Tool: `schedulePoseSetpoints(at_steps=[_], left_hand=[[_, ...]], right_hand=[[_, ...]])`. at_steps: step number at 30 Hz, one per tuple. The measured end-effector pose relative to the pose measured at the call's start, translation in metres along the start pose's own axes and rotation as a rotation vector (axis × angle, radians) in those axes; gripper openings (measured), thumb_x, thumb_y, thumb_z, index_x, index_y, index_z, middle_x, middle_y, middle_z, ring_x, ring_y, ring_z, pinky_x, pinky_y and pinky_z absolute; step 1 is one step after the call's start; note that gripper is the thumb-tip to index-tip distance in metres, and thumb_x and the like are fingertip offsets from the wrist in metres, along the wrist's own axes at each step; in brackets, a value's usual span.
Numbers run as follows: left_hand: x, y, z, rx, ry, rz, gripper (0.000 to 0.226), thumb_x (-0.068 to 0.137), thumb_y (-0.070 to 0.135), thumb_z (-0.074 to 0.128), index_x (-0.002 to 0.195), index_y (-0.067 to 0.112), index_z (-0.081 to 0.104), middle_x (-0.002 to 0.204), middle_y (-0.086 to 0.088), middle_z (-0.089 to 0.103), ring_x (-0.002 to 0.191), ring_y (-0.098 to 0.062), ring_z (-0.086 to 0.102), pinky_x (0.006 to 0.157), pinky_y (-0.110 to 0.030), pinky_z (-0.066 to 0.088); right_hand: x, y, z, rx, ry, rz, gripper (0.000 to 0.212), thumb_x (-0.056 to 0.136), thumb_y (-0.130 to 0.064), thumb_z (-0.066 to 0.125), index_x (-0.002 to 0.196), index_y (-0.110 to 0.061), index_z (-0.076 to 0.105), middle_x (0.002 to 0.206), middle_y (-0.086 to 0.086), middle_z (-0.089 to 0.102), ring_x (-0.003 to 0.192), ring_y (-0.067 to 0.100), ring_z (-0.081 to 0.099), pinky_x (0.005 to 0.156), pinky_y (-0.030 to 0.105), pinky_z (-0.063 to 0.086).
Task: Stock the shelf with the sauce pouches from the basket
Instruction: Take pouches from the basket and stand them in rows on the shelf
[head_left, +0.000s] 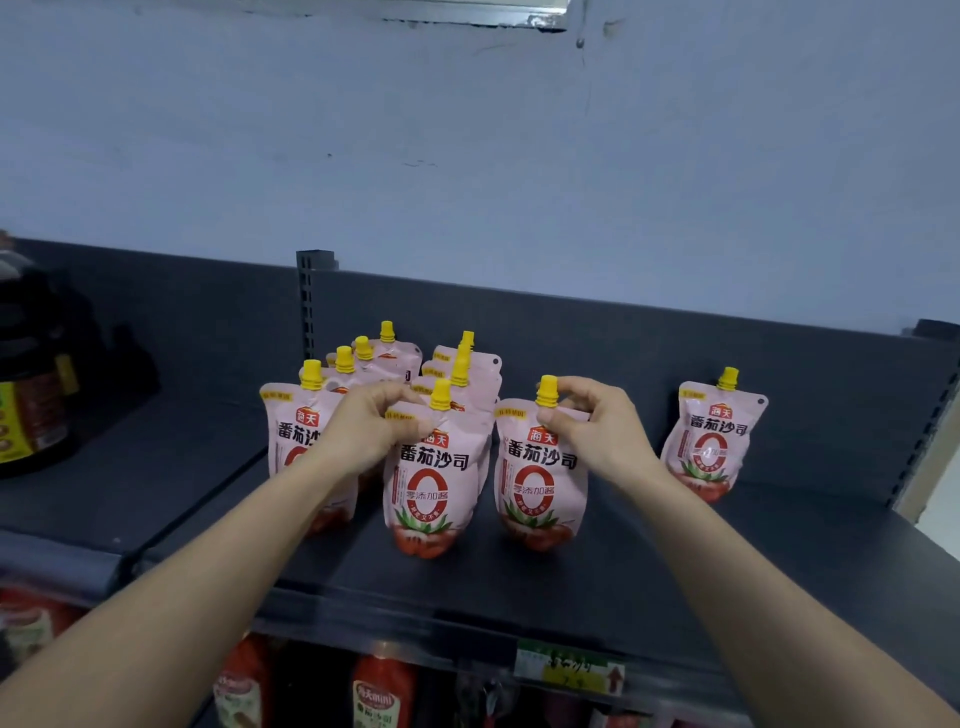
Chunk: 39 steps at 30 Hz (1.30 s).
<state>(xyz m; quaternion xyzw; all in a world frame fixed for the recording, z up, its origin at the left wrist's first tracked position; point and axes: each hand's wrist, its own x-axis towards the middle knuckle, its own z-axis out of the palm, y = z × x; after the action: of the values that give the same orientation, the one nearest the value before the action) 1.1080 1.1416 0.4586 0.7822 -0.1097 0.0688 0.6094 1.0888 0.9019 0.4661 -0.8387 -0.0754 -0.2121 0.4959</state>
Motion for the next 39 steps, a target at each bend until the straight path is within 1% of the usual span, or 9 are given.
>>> schedulePoseSetpoints(at_steps=[4,8,12,16,19,23,29,33,39], left_hand=[[-0.004,0.003,0.005,0.118,0.02,0.033,0.018,0.084,-0.001,0.067,0.094,0.014,0.063,0.087,0.007,0.067,0.084,-0.015,0.066,0.062,-0.016,0.053],[-0.011,0.015,0.011,0.418,0.05,0.132,0.045,0.089,0.003,0.062,0.129,0.022,0.055,0.109,0.01,0.055,0.105,-0.01,0.052,0.082,-0.022,0.045],[-0.013,0.025,0.014,0.564,0.055,0.214,0.061,0.089,0.004,0.062,0.142,0.027,0.042,0.116,0.007,0.051,0.109,-0.014,0.054,0.091,-0.031,0.049],[-0.015,0.026,0.021,0.712,0.12,0.368,0.07,0.084,0.01,0.069,0.145,0.023,0.037,0.138,0.0,0.043,0.12,-0.019,0.049,0.103,-0.038,0.044],[-0.018,0.029,0.032,0.898,0.195,0.67,0.062,0.078,0.006,0.072,0.136,0.012,0.05,0.133,-0.01,0.049,0.13,-0.028,0.04,0.107,-0.044,0.039],[-0.018,0.035,0.064,1.067,0.153,0.886,0.05,0.069,0.003,0.075,0.118,0.006,0.063,0.12,-0.013,0.062,0.122,-0.034,0.052,0.099,-0.042,0.044],[-0.008,0.022,0.111,1.329,-0.049,0.777,0.062,0.046,0.017,0.089,0.104,0.006,0.069,0.1,-0.009,0.069,0.097,-0.027,0.065,0.082,-0.034,0.055],[0.003,0.016,0.13,1.458,-0.116,0.647,0.051,0.077,0.021,0.072,0.123,0.006,0.057,0.118,-0.01,0.059,0.113,-0.028,0.053,0.098,-0.036,0.043],[0.011,-0.001,0.131,1.522,-0.188,0.552,0.049,0.09,0.018,0.058,0.134,0.004,0.042,0.13,-0.012,0.048,0.121,-0.029,0.043,0.103,-0.038,0.035]], right_hand=[[0.003,0.009,0.0,0.027,-0.021,-0.002,0.022,0.086,-0.011,0.069,0.091,-0.033,0.066,0.077,0.0,0.067,0.069,0.012,0.065,0.072,0.035,0.056],[0.007,0.015,0.001,0.024,-0.036,0.04,0.023,0.087,-0.014,0.068,0.109,-0.02,0.068,0.086,0.001,0.069,0.081,0.017,0.069,0.078,0.039,0.058],[0.01,0.018,-0.002,0.007,-0.034,0.034,0.026,0.088,-0.015,0.068,0.113,-0.019,0.067,0.086,0.0,0.069,0.084,0.018,0.069,0.081,0.041,0.058],[0.017,0.024,-0.007,-0.016,-0.023,0.04,0.025,0.088,-0.016,0.067,0.112,-0.02,0.065,0.088,0.0,0.069,0.085,0.019,0.069,0.079,0.041,0.058],[0.027,0.031,-0.01,-0.026,-0.019,0.052,0.022,0.088,-0.017,0.068,0.108,-0.022,0.063,0.087,0.001,0.07,0.083,0.018,0.07,0.078,0.043,0.059],[0.043,0.039,-0.014,-0.063,-0.017,0.061,0.018,0.088,-0.018,0.068,0.103,-0.024,0.061,0.089,0.0,0.071,0.084,0.017,0.069,0.07,0.033,0.057],[0.068,0.049,-0.019,-0.126,-0.029,0.056,0.015,0.087,-0.016,0.069,0.095,-0.026,0.06,0.081,-0.001,0.069,0.077,0.016,0.066,0.064,0.026,0.049],[0.083,0.054,-0.019,-0.167,-0.038,0.074,0.014,0.088,-0.016,0.067,0.095,-0.025,0.059,0.078,-0.001,0.068,0.076,0.018,0.068,0.067,0.034,0.055],[0.102,0.062,-0.015,-0.211,-0.043,0.09,0.015,0.089,-0.018,0.065,0.098,-0.026,0.057,0.086,-0.002,0.067,0.083,0.019,0.068,0.076,0.043,0.058]])
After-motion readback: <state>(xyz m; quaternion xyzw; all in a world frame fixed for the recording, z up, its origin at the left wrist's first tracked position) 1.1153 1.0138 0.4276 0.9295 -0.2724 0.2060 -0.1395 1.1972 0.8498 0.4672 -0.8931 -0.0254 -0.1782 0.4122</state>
